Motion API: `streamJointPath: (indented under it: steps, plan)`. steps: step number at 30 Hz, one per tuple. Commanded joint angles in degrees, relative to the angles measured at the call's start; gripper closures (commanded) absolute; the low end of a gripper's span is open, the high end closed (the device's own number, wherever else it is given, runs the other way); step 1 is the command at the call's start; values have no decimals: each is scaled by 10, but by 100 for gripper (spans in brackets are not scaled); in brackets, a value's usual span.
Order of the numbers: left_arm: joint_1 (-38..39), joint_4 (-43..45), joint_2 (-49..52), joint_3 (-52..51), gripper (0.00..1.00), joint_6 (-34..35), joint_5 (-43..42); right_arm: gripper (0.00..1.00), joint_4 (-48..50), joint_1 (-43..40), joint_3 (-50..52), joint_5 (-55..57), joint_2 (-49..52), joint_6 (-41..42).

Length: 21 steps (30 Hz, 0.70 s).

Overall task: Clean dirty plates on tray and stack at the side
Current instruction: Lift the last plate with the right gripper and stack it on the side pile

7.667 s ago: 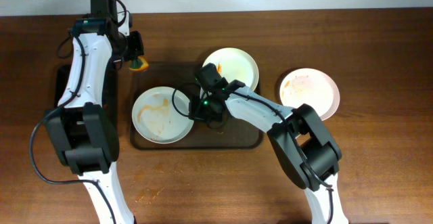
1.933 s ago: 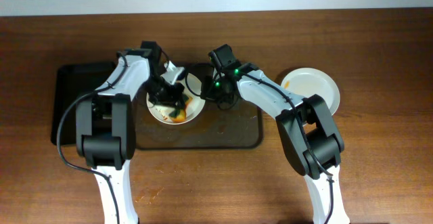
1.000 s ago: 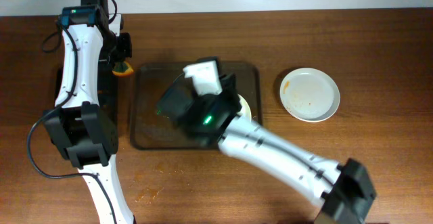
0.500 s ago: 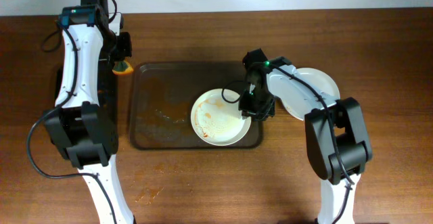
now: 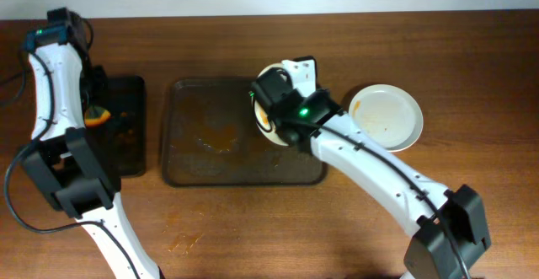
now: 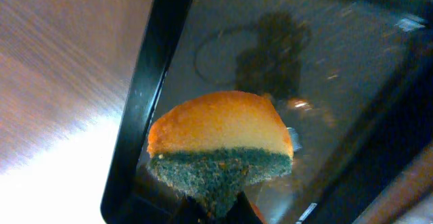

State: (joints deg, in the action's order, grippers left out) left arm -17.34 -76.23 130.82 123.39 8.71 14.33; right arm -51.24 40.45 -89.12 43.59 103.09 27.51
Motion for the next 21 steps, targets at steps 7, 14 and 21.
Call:
streamJointPath:
  steps: [7, 14, 21]
  plan:
    - [-12, 39, -3, -47, 1, 11, -57, 96, 14, 73, -6, 214, -6, 21]
    - [91, 8, -5, 91, 1, -38, -105, 96, -38, -178, -6, -309, -74, 47]
    - [166, 45, -6, 91, 1, -71, -123, 96, -113, -509, 54, -350, -30, 19]
